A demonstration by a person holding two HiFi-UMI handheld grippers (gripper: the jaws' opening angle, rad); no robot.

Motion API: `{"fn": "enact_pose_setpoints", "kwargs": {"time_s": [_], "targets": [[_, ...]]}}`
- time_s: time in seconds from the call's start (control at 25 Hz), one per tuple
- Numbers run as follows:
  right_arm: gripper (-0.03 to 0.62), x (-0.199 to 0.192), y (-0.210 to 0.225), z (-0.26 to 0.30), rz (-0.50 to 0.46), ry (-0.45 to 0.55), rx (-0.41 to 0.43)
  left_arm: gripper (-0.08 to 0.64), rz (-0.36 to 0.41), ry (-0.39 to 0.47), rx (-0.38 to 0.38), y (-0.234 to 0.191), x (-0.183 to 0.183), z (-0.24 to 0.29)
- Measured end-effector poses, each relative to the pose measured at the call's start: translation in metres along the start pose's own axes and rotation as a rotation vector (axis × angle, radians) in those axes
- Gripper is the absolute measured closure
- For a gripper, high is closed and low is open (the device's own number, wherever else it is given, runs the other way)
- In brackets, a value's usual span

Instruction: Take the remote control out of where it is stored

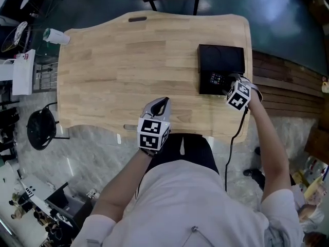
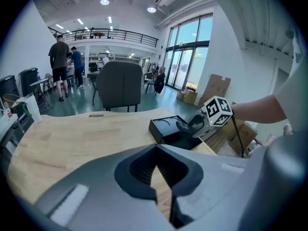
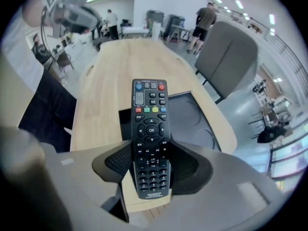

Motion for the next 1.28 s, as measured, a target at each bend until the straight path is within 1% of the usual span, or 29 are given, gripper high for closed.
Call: {"fn": "enact_pose_setpoints", "kwargs": {"time_s": [0.16, 0.28, 0.44, 0.52, 0.64, 0.76, 0.92, 1.12, 1.28], "targets": [[0.331, 0.034, 0.012, -0.076, 0.244, 0.239, -0.06, 0.56, 0.07, 0.063, -0.037, 0.011, 0.04, 0.005], [0.331, 0.054, 0.02, -0.139, 0.417, 0.43, -0.092, 0.558, 0.117, 0.125, -0.065, 0.026, 0.081, 0.005], [0.331, 0.068, 0.025, -0.216, 0.64, 0.66, -0.117, 0.56, 0.156, 0.222, -0.105, 0.043, 0.142, -0.005], [0.331, 0.068, 0.029, -0.251, 0.738, 0.751, -0.139, 0.56, 0.184, 0.28, -0.129, 0.052, 0.176, -0.01], [0.331, 0.062, 0.038, -0.296, 0.859, 0.848, -0.185, 0.558, 0.21, 0.357, -0.151, 0.062, 0.223, -0.017], [0.331, 0.055, 0.046, -0.335, 0.933, 0.934, -0.25, 0.56, 0.225, 0.42, -0.162, 0.073, 0.259, -0.027], [0.331, 0.042, 0.049, -0.371, 0.967, 0.991, -0.351, 0.558, 0.243, 0.467, -0.186, 0.093, 0.29, -0.039], [0.331, 0.029, 0.052, -0.393, 1.006, 1.015, -0.405, 0.56, 0.278, 0.487, -0.197, 0.109, 0.31, -0.047], [0.331, 0.023, 0.049, -0.399, 1.018, 1.019, -0.433, 0.56, 0.287, 0.482, -0.201, 0.115, 0.311, -0.049]]}}
Point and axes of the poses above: the fingertips, and each gripper's own axes: z forward along the fingers, y to its right, x out of its top, the point moved 1 cm from there along -z, backward along the fingers, and after that the axes turned 8 degrees about z, right-handed, at the moved point
